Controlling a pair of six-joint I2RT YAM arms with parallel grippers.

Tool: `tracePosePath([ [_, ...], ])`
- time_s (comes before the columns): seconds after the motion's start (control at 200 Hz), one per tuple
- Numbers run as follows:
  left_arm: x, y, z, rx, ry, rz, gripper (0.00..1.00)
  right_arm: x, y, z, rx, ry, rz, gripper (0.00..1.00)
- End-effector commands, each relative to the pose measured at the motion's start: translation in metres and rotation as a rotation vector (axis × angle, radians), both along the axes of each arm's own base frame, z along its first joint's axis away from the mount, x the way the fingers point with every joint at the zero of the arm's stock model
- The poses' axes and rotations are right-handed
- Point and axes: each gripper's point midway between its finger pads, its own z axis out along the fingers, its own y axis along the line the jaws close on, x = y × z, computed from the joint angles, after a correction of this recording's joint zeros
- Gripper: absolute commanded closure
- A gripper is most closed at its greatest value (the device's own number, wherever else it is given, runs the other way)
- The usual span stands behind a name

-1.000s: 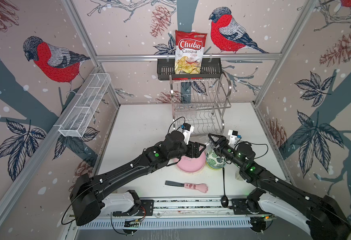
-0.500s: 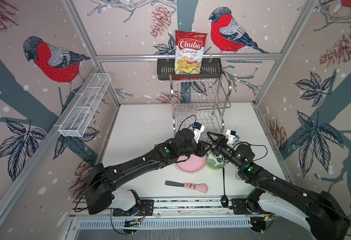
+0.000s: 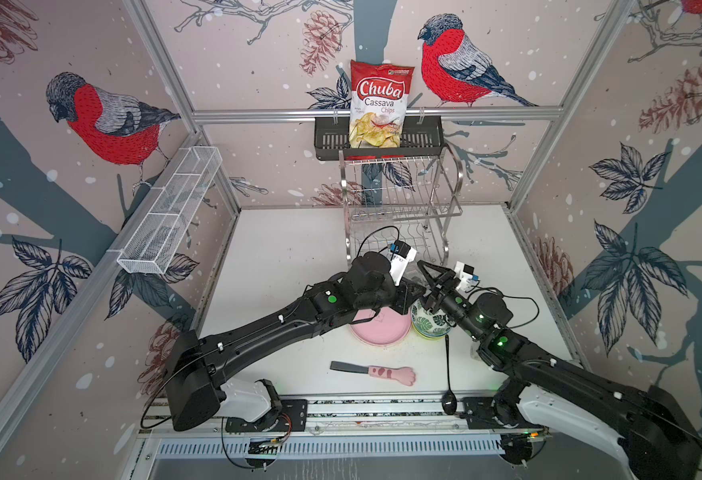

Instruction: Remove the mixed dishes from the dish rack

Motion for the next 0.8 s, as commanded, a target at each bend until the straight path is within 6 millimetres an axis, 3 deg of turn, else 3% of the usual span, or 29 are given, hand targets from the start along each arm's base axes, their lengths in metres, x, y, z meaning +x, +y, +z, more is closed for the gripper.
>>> tracePosePath([
  [0.0,0.026,0.022,0.010,0.059,-0.065,0.159,1.00,-0.005,0.003,-0.008,-0.107,-0.063,0.022,0.14],
  [0.135,0.029,0.041,0.006,0.110,-0.046,0.182,1.00,-0.001,-0.004,-0.011,-0.133,-0.051,-0.022,0.00],
  [0.31,0.033,0.085,-0.002,0.197,0.019,0.231,1.00,0.006,-0.021,-0.017,-0.174,-0.027,-0.084,0.01],
  [0.53,0.015,0.151,-0.036,0.473,0.088,0.310,1.00,0.012,-0.047,-0.023,-0.276,-0.005,-0.164,0.01],
  [0.795,-0.016,0.204,-0.089,0.703,0.287,0.388,1.00,0.020,-0.064,-0.021,-0.361,0.005,-0.224,0.01],
])
